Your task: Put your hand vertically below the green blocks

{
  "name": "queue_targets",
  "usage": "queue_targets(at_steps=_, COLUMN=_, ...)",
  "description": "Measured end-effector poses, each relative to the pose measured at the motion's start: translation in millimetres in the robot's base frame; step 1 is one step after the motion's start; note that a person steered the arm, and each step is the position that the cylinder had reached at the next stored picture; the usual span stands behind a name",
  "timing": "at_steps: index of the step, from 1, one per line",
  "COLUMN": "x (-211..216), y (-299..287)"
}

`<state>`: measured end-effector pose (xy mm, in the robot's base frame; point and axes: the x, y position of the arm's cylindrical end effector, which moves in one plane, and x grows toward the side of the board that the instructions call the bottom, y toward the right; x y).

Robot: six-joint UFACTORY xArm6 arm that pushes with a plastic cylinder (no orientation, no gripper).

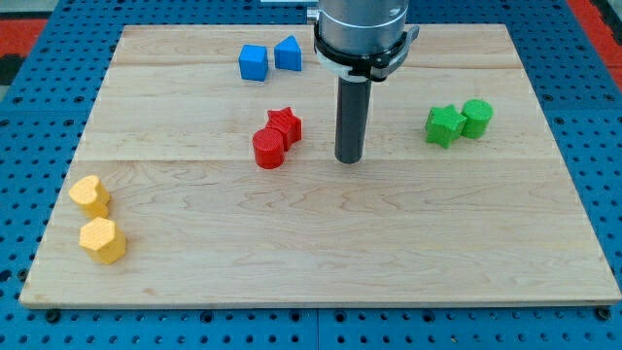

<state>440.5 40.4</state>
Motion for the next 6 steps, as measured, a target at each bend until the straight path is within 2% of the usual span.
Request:
queue_targets(at_steps=2, x=0.0, y=17.8)
queue_targets(at_steps=5, x=14.1, y=9.0)
queue_targets(at_steps=6, x=17.9, y=60.7)
